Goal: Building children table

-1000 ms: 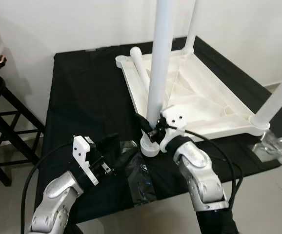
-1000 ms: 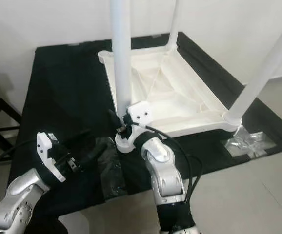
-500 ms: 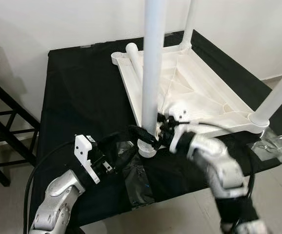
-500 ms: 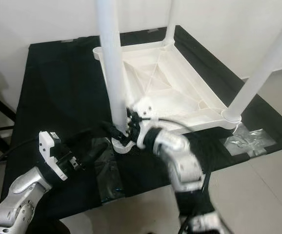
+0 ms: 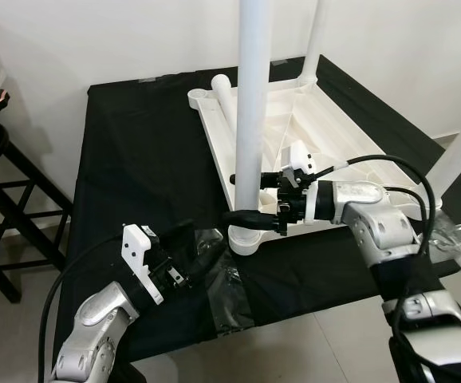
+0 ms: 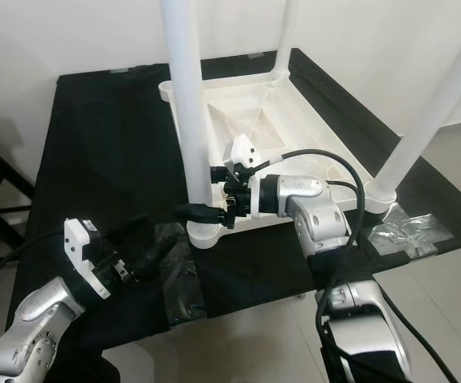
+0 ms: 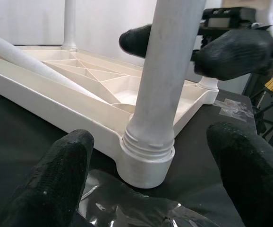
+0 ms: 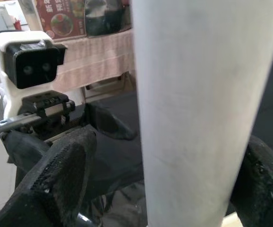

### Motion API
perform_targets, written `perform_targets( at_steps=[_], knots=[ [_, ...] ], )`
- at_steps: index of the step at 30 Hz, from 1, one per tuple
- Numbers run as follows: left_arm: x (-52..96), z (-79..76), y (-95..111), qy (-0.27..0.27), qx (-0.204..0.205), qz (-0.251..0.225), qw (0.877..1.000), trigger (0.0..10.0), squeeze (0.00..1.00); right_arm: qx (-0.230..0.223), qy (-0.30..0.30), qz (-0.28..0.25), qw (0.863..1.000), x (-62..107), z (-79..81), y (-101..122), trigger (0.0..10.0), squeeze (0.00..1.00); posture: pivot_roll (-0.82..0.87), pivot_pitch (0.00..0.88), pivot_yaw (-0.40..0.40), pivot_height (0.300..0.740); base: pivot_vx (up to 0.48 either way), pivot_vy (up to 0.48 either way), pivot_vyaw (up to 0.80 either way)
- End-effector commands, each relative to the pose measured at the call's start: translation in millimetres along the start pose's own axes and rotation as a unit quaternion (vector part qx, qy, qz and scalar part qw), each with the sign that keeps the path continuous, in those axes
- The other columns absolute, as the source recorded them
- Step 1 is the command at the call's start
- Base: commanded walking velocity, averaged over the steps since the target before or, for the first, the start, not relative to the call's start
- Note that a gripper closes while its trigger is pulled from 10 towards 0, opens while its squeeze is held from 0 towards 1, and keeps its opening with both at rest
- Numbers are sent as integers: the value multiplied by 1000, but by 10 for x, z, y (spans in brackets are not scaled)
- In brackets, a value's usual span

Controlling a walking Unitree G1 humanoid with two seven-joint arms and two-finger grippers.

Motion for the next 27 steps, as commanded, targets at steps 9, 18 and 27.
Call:
perform_targets(
  at_steps=[9,18,27],
  knots=[
    [32,-42,3,-2,2,1,1000,10000,0,-9,-12,-11,1000,109,-141,0,0,0,-61,162,2,740,0,0,0],
    [39,-27,29,-3,4,-1,1000,10000,0,-5,-184,-48,982,361,-344,-84,0,0,-70,186,3,740,0,0,0],
    [65,15,33,-6,0,6,1000,10000,0,-78,-383,-32,920,-239,144,-874,0,0,-66,194,38,740,0,0,0]
  ],
)
Point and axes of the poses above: a point about 5 cm out from each wrist's last joint towards the gripper, its own x axis pointing back from the gripper into the wrist, its own y axis along the axis of the wrist's last joint, z = x × y, the point moved 6 cm from there along -x, pointing out of the wrist towards the gripper, and after that the axes turned 11 degrees about -x, right-handed, at the moved point
